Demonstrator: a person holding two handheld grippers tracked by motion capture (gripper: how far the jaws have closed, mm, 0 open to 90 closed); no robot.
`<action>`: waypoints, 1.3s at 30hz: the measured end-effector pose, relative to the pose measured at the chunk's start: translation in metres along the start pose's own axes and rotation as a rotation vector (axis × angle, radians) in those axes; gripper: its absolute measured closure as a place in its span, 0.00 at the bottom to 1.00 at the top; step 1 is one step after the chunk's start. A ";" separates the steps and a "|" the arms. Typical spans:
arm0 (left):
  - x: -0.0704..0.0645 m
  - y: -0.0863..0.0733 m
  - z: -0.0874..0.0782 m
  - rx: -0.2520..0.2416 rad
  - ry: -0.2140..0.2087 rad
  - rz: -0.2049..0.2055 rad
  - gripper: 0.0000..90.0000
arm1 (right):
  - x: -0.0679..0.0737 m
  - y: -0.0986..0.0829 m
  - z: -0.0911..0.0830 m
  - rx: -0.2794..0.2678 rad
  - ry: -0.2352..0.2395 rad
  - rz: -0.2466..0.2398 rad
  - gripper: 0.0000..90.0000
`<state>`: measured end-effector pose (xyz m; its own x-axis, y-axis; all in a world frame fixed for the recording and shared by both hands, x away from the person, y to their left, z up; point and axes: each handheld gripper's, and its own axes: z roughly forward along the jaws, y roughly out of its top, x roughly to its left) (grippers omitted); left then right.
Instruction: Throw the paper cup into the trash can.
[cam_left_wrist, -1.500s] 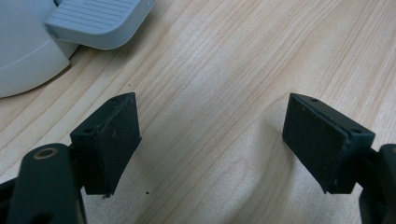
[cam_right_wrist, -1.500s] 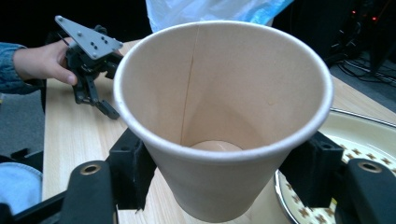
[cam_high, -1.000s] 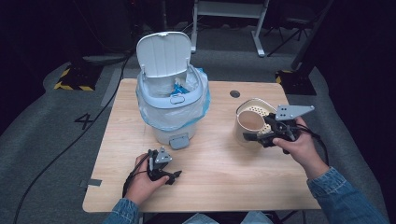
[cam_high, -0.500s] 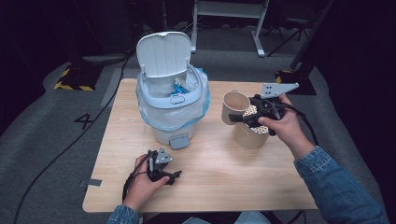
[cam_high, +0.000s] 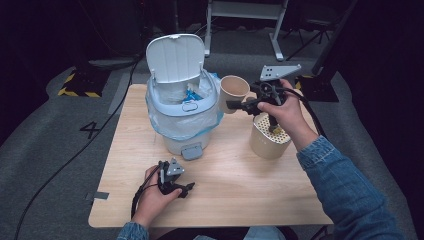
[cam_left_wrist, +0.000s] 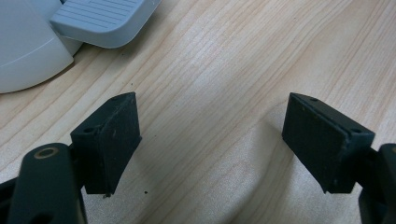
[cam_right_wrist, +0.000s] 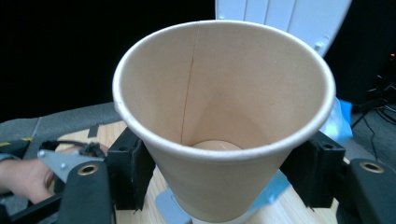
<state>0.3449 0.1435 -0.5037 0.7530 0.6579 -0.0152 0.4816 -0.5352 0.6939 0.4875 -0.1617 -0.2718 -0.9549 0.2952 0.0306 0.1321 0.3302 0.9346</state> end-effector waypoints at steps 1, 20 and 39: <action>0.000 0.000 0.000 0.000 -0.002 -0.002 0.21 | -0.001 0.002 0.002 0.000 0.003 0.000 0.36; 0.000 0.002 0.002 -0.003 0.007 -0.010 0.21 | -0.031 0.054 0.035 -0.035 0.081 -0.069 0.36; 0.000 0.002 0.002 -0.003 0.008 -0.015 0.21 | -0.040 0.066 0.105 0.051 0.053 -0.061 0.35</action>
<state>0.3472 0.1411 -0.5037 0.7419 0.6702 -0.0203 0.4920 -0.5236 0.6956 0.5624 -0.0576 -0.2486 -0.9741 0.2261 -0.0057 0.0857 0.3921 0.9159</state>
